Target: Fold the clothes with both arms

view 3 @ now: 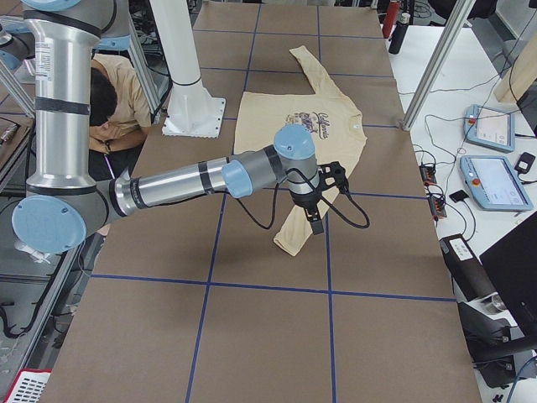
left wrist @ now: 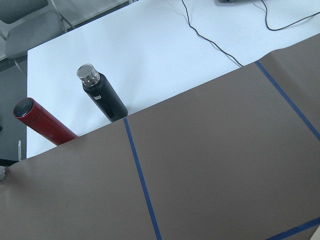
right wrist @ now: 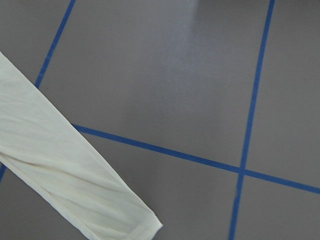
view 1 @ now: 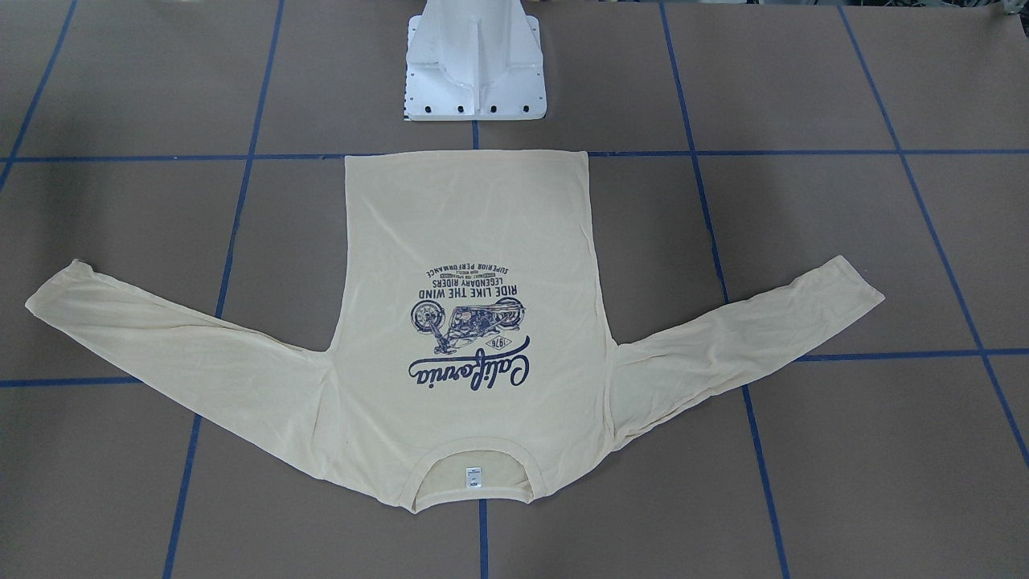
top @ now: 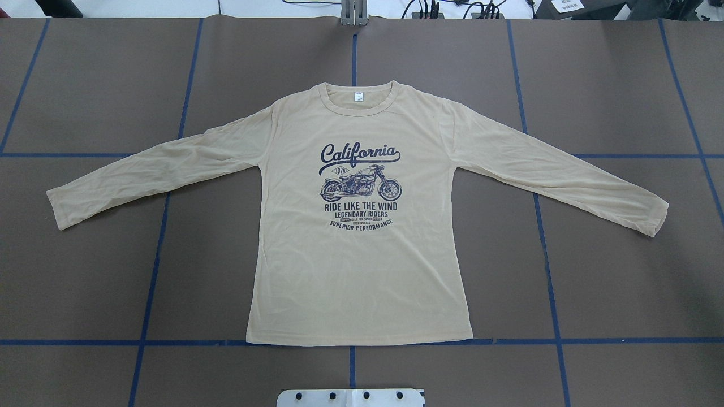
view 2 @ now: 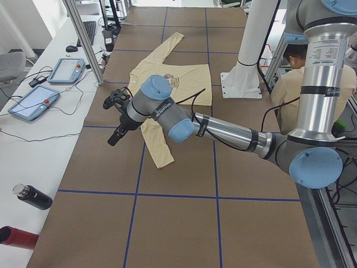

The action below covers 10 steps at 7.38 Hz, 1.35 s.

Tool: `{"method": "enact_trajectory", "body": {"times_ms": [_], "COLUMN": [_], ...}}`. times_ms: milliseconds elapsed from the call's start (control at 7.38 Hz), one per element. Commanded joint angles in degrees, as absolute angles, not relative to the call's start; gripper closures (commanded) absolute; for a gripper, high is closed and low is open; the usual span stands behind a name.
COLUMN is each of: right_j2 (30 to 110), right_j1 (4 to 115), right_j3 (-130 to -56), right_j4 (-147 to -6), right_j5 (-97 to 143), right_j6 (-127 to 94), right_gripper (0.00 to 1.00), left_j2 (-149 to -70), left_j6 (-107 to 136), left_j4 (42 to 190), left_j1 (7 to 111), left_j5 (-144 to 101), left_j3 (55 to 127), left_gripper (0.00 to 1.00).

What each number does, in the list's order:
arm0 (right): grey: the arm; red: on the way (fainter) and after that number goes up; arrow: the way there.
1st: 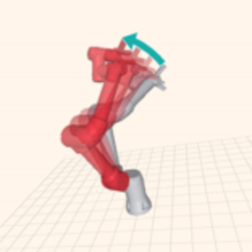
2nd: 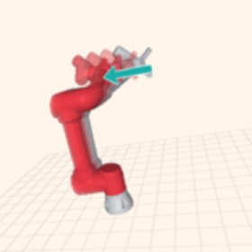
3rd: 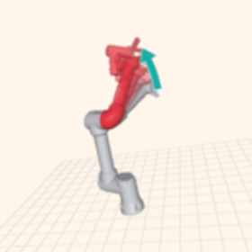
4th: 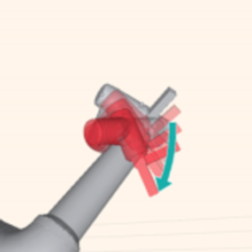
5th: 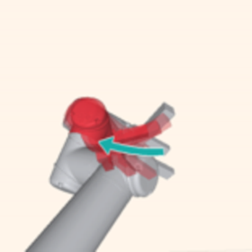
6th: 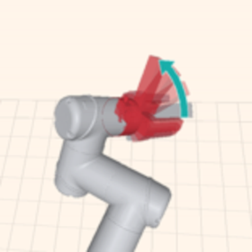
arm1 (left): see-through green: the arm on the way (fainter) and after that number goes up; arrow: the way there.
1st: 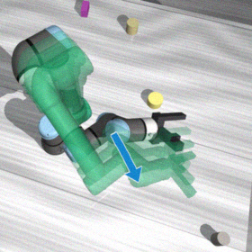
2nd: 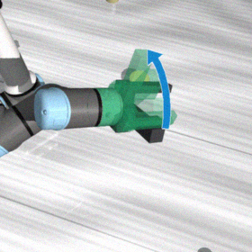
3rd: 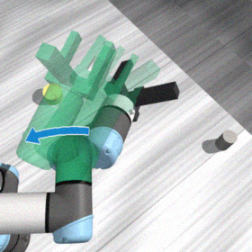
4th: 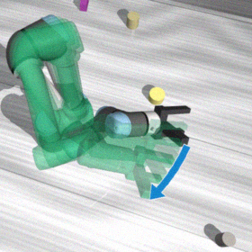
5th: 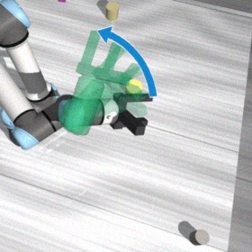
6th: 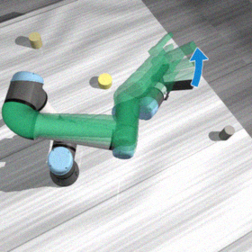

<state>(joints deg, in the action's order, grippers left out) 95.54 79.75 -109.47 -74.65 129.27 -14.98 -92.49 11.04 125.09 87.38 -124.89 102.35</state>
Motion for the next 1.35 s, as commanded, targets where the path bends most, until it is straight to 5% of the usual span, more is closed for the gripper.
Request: {"method": "enact_trajectory", "body": {"times_ms": [0,406,677,1219], "right_j2": [98.5,100.9,102.2,102.1], "right_j1": [66.2,62.0,57.7,54.0], "right_j3": [-106.3,-94.2,-94.0,-91.8], "right_j4": [-54.6,-32.7,-32.4,-32.3], "right_j5": [119.6,117.6,111.7,107.8], "right_j6": [-40.6,-48.9,-49.8,-49.9], "right_gripper": [0.0,0.05,0.18,0.28], "left_j2": [-91.4,-91.1,-91.1,-91.1], "left_j6": [11.2,11.2,11.1,11.0], "left_j4": [127.9,128.4,128.8,128.8], "left_j1": [85.8,85.8,85.8,85.8], "left_j5": [-125.2,-125.1,-125.1,-125.1], "left_j3": [102.0,102.0,102.0,102.0], "left_gripper": [0.0,0.0,0.0,0.0]}}
